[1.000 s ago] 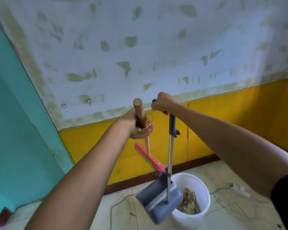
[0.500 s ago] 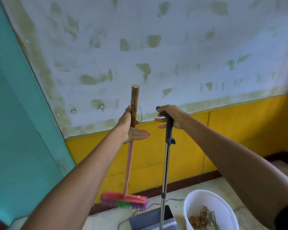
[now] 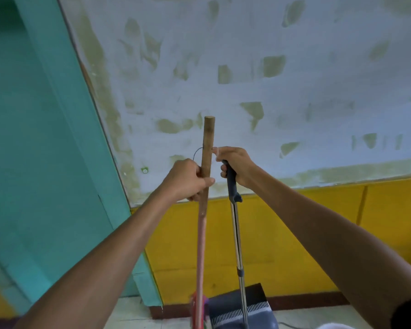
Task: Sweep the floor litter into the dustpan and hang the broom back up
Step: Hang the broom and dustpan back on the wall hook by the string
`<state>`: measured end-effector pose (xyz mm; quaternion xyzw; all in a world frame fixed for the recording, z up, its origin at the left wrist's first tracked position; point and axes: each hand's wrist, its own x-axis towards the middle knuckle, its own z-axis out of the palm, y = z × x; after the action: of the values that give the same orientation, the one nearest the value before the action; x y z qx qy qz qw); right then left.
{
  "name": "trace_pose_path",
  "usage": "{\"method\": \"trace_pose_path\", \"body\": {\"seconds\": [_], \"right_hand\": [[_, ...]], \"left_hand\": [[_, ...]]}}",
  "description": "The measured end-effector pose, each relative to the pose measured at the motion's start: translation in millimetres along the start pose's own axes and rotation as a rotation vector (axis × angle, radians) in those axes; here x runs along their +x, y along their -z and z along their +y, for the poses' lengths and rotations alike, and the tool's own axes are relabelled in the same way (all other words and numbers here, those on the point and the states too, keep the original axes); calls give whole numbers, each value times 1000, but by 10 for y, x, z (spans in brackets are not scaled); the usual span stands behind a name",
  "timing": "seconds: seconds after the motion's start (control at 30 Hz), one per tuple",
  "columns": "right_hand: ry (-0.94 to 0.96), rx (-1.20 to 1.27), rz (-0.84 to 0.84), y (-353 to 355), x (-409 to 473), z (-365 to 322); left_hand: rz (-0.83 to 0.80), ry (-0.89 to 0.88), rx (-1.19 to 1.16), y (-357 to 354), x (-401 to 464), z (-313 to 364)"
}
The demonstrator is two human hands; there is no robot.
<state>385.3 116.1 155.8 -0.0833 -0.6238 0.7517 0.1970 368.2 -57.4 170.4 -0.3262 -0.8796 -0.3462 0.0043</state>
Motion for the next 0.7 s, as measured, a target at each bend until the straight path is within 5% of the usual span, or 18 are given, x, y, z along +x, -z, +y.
{"method": "trace_pose_path", "body": {"seconds": [0.23, 0.4, 0.7], "right_hand": [[-36, 172, -169, -285, 505, -314], [48, 292, -494, -345, 658, -472], [135, 213, -525, -251, 865, -663]], "left_hand": [[460, -238, 9, -31, 447, 139], [719, -319, 19, 90, 901, 407], [1014, -364, -32, 278, 1364, 480]]}}
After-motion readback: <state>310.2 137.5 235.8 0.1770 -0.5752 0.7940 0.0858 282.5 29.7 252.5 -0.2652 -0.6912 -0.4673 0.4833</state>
